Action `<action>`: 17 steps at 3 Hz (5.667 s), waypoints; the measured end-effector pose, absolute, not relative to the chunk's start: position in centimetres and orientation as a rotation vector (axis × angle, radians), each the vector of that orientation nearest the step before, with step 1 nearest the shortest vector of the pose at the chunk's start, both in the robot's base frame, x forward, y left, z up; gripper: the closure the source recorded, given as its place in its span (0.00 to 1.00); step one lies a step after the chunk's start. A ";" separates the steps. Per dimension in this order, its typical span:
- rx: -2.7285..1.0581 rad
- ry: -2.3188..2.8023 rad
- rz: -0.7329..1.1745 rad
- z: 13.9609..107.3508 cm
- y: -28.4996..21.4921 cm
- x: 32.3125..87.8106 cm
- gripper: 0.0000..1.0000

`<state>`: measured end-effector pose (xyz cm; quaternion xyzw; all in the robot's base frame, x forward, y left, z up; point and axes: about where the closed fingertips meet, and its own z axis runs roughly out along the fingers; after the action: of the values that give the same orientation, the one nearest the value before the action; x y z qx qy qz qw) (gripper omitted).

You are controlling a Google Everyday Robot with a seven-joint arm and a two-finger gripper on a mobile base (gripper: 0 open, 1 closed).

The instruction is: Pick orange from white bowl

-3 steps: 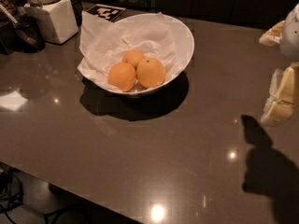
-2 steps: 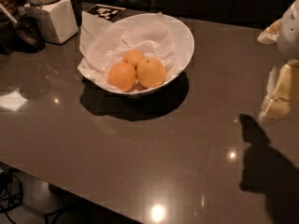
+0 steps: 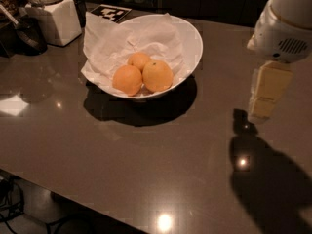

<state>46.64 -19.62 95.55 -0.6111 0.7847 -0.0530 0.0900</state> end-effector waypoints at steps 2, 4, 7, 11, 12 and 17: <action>-1.771 2.303 -0.128 96.0 -18.5 47.5 0.00; -1.722 2.328 -0.048 97.0 -11.8 52.1 0.00; -1.802 2.276 -0.016 96.1 -5.9 55.4 0.00; -1.915 2.258 0.082 93.3 -1.3 59.3 0.19; -1.934 2.256 0.097 92.7 -0.8 59.7 0.20; -1.971 2.301 0.199 89.0 -0.4 61.6 0.28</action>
Offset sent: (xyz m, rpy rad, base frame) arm 0.0069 0.0187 0.0049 0.0992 -0.0095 -0.0257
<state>61.59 -0.40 89.00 -0.6484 0.7567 0.0654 0.0527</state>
